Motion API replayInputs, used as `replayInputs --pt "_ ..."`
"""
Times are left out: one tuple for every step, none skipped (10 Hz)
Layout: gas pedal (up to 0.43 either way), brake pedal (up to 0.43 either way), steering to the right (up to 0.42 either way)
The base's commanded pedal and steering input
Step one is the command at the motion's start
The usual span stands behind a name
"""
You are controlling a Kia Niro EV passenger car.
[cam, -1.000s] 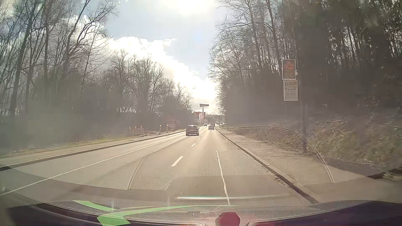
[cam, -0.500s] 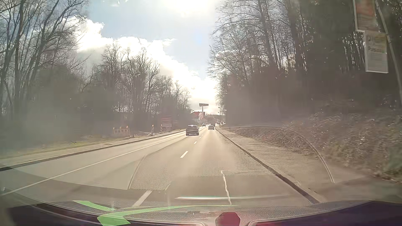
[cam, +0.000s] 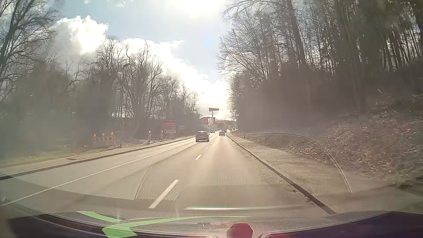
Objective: Follow the waypoints while adhering to traffic rules and regulations
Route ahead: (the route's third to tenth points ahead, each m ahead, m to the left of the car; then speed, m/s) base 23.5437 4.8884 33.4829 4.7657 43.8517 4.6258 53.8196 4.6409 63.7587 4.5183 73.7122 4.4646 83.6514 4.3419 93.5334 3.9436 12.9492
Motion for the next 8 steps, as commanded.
replayInputs --pt "0.248 0.0 0.001" --pt "0.248 0.0 0.001" --pt "0.248 0.0 0.001" --pt "0.248 0.0 0.001" --pt "0.248 0.0 0.001" --pt "0.248 0.0 0.001" --pt "0.248 0.0 0.001" --pt "0.248 0.0 0.001"
